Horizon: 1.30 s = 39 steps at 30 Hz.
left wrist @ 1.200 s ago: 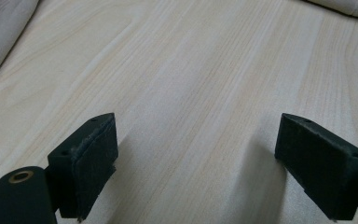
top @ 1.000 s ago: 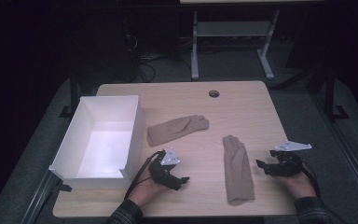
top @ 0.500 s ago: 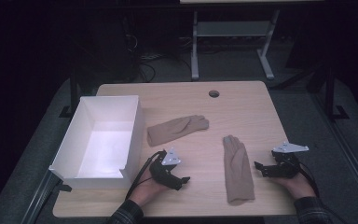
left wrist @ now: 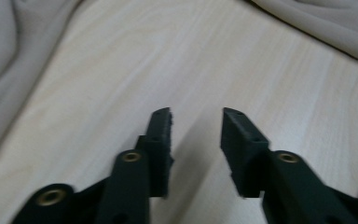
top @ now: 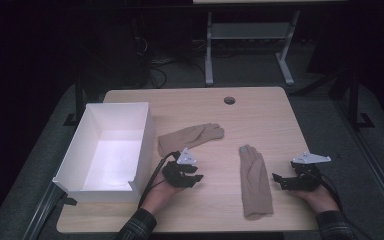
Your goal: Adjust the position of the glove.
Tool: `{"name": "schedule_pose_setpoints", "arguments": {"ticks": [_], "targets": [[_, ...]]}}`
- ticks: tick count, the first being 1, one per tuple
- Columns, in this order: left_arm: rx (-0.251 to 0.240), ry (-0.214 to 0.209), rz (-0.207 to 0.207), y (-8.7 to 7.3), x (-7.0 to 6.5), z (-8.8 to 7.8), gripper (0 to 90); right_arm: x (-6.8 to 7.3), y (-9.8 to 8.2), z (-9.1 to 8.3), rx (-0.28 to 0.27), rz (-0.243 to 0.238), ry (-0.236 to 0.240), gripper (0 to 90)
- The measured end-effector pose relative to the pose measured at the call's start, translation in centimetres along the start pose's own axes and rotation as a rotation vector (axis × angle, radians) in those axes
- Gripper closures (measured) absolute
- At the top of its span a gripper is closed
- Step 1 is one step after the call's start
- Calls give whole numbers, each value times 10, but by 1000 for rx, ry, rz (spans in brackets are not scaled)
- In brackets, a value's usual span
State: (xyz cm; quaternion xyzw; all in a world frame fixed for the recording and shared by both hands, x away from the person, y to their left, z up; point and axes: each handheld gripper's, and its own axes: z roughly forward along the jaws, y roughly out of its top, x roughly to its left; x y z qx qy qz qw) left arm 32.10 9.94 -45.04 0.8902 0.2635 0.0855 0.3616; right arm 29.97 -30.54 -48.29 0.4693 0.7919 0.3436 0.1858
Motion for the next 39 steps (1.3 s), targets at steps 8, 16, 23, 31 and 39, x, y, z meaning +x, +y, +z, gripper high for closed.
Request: {"name": "schedule_pose_setpoints", "arguments": {"ticks": [8, 16, 23, 31, 39], "targets": [[-10, 45, -13, 18, 15, 4, 882, 0, 0, 0, 2, -11, 10, 111], [-31, 117, -35, 36, 38, 11, 895, 0, 0, 0, 2, -15, 14, 111], [-34, 169, -25, 51, 50, 21, 895, 0, 0, 0, 2, -15, 16, 112], [-18, 205, -46, 56, 69, 39, 895, 0, 0, 0, 2, -16, 17, 112], [11, 218, -80, 53, 84, 57, 895, 0, 0, 0, 1, -18, 21, 115]]}}
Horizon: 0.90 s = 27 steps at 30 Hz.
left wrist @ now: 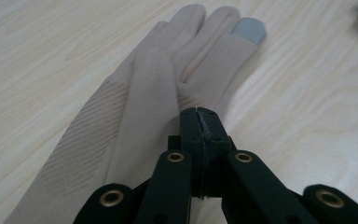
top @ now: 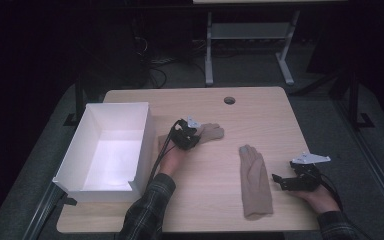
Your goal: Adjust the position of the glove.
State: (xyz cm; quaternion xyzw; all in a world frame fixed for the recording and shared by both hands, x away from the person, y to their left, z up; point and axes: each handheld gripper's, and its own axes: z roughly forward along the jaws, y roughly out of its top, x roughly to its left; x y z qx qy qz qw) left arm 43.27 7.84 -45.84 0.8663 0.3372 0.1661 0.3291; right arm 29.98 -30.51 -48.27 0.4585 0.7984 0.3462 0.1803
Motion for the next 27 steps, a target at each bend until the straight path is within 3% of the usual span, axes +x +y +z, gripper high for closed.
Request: {"name": "schedule_pose_setpoints", "arguments": {"ticks": [3, 10, 19, 27], "targets": [[10, -6, -2, -2, 0, 6, 896, 0, 0, 0, 0, 0, 0, 116], [12, -50, -20, -4, -3, 4, 897, 0, 0, 0, 0, -1, 1, 118], [6, -129, -5, -2, -27, 4, 897, 0, 0, 0, 0, -1, 2, 118], [-2, -165, 13, 3, -45, 9, 897, 0, 0, 0, 0, -2, 2, 118]]}}
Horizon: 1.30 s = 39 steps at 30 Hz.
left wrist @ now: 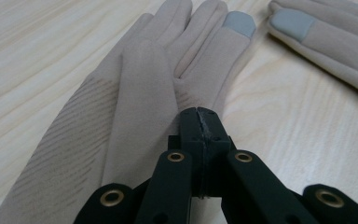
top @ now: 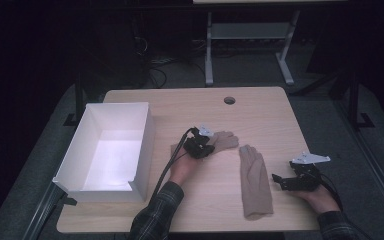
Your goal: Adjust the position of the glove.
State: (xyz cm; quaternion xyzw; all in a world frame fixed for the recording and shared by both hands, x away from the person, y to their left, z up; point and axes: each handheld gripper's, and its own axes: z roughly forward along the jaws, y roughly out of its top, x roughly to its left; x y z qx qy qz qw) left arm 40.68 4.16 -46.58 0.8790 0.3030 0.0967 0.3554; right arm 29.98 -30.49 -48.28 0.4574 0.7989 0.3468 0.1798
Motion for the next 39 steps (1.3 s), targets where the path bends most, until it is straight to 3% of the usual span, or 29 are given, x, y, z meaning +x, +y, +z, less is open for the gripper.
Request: {"name": "schedule_pose_setpoints", "arguments": {"ticks": [7, 15, 20, 22, 27, 31, 35, 39], "targets": [[-19, 1, 9, 3, 0, -9, 896, 0, 0, 0, 0, 1, 1, 119], [-52, 73, -64, -1, 28, -31, 896, 0, 0, 0, 0, 0, 1, 119], [-35, 109, -90, -7, 40, -33, 896, 0, 0, 0, -1, 0, 1, 119], [-16, 123, -81, -8, 43, -30, 896, 0, 0, 0, -1, 0, 1, 119], [31, 121, -78, -15, 44, -22, 897, 0, 0, 0, -1, 0, 1, 119], [37, 97, -109, -17, 42, -25, 897, 0, 0, 0, -1, 1, 1, 120], [79, 92, -85, -17, 35, -30, 896, 0, 0, 0, -1, 0, 1, 119], [84, 64, -84, -23, 29, -35, 897, 0, 0, 0, -1, -1, 1, 120]]}}
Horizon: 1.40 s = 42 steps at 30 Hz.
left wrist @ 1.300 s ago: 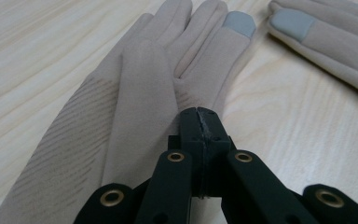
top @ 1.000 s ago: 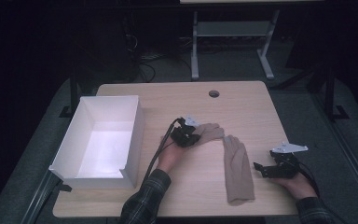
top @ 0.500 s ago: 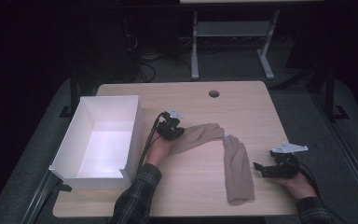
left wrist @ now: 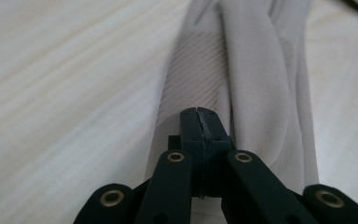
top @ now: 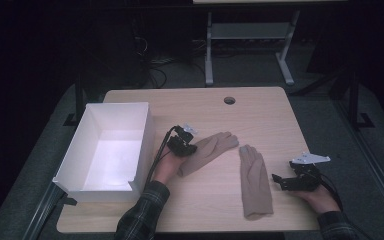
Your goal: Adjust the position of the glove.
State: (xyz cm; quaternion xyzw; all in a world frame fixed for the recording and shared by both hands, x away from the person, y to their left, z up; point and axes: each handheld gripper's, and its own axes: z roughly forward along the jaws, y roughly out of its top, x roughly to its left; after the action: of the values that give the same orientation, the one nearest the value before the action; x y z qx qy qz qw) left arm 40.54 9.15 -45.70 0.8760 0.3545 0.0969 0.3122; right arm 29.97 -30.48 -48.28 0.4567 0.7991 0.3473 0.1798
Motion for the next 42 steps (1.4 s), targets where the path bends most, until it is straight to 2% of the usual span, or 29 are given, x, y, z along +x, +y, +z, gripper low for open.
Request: {"name": "schedule_pose_setpoints", "arguments": {"ticks": [11, 27, 30, 34, 36, 37, 38, 39, 40, 42], "targets": [[34, -88, 79, -20, -26, -16, 896, 0, 0, 0, 0, 1, 0, 120], [4, -169, 98, -50, -53, -34, 896, 0, 0, 0, 0, 2, 0, 120], [15, -188, 122, -53, -57, -37, 896, 0, 0, 0, 0, 1, 0, 120], [16, -187, 137, -53, -63, -37, 896, 0, 0, 0, 0, 1, 0, 120], [11, -200, 126, -52, -61, -37, 894, 0, 0, 0, 0, 1, 0, 120], [0, -203, 103, -52, -60, -37, 888, 0, 0, 0, 0, 1, 0, 120], [-2, -198, 109, -51, -57, -38, 872, 0, 0, 0, 0, 2, 0, 120], [-20, -194, 89, -50, -56, -39, 858, 0, 0, 0, 0, 1, 0, 120], [-20, -184, 97, -49, -53, -40, 842, 0, 0, 0, 0, 1, 0, 120], [-46, -162, 64, -46, -49, -41, 795, 0, 0, 0, -1, -1, 1, 121]]}}
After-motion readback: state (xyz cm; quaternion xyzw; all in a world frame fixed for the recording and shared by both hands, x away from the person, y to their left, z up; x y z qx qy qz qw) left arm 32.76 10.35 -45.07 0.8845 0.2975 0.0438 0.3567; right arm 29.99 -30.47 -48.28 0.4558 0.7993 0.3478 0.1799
